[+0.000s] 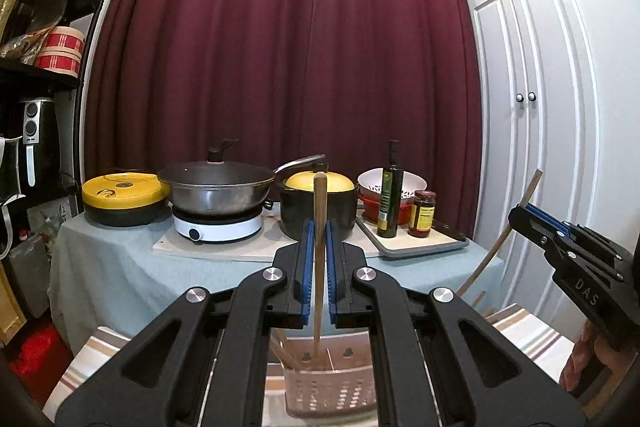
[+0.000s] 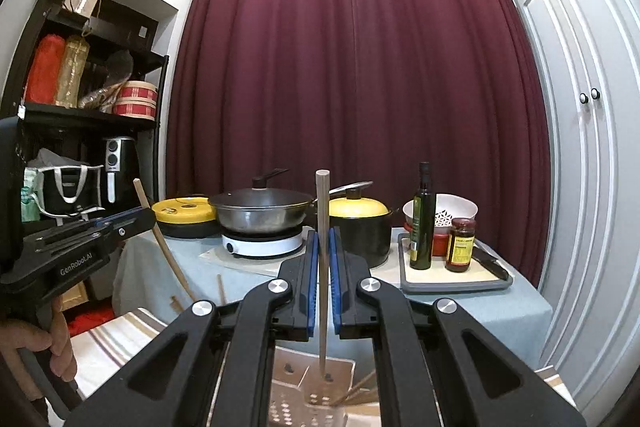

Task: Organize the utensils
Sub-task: 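Lift both held chopsticks and carry them over the white holder, then open both tools to drop the chopsticks into the holder, then withdraw both open tools back over the last chopsticks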

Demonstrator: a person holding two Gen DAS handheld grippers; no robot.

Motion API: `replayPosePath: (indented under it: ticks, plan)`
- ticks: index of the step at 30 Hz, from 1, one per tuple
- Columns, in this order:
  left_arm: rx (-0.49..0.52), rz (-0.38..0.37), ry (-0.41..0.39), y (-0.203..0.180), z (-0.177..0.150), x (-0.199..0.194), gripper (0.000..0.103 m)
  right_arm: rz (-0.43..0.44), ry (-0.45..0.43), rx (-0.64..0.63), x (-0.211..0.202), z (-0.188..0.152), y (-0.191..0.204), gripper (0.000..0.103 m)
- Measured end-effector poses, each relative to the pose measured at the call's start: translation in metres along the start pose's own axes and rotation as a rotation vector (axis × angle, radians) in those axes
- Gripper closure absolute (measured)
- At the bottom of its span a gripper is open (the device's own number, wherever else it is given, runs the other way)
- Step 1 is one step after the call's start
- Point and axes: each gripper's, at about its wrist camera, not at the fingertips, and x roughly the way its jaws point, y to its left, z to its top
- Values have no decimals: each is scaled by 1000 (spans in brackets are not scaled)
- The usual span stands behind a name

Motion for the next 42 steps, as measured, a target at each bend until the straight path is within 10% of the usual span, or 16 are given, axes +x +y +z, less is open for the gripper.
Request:
replayPosePath:
  ticks: [15,18,26,42]
  plan:
    - [-17,21,164,10,-65,59,96,7,184,19,57,-63,2,97]
    - [-15,21,167,10,-69,57,87,8,191,17,56,-67,5,83]
    - [-31,24,167,14,-70,31,66,-40,157,-16,25,-58,10,54]
    - [-47,43,386,1,-159,-42,62,-131,264,16,-66,-123,-6,51]
